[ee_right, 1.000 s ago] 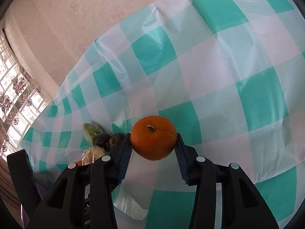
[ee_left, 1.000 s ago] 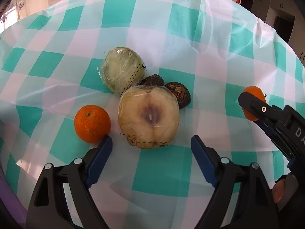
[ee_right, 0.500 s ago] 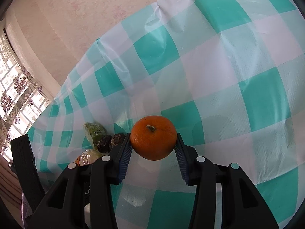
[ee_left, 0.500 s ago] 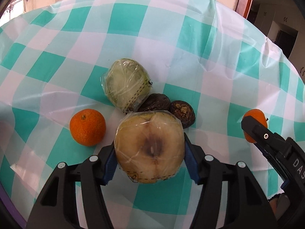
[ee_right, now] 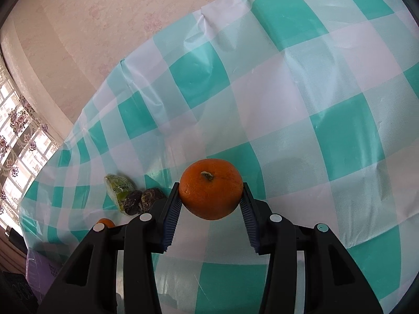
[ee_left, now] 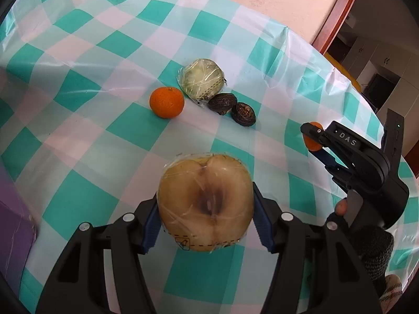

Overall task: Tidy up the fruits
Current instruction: 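Carry the orange and the wrapped pear half up and over the white box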

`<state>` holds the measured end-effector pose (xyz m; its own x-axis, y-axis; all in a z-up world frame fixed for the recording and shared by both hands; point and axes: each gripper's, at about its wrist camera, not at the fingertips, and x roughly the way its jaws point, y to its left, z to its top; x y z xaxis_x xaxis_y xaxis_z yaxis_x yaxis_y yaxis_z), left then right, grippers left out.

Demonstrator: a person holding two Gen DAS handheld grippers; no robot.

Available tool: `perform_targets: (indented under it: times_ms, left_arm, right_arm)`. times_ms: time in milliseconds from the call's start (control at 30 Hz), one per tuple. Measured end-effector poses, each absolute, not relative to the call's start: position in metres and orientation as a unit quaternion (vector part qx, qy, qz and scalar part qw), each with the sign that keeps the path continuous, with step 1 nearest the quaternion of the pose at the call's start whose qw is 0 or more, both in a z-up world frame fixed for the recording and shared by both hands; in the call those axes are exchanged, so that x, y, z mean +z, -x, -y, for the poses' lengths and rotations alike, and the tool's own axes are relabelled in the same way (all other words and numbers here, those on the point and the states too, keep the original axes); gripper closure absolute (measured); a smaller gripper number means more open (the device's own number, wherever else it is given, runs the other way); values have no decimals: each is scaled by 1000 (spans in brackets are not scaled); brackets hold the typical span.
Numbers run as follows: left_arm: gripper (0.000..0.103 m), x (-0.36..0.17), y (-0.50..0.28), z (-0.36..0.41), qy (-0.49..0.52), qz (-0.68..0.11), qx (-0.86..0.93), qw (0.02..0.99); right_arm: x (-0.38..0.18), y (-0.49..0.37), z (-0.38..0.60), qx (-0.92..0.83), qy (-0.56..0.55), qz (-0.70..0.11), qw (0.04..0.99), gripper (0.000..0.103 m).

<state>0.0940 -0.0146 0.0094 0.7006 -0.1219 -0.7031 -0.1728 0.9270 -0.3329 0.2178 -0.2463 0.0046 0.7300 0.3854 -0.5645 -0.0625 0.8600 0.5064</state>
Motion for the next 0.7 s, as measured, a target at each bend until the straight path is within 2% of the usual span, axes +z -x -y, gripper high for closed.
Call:
perform_targets:
  times_ms: [267,700]
  left_arm:
    - [43,3,-49,27,160,-393,-19,905]
    - [43,2,-16,7,201,-385,-19,900]
  right_arm:
    - [6,-202,238,107,-207,-362,903,58]
    - [6,-122,232,96,-189,-365,907,58]
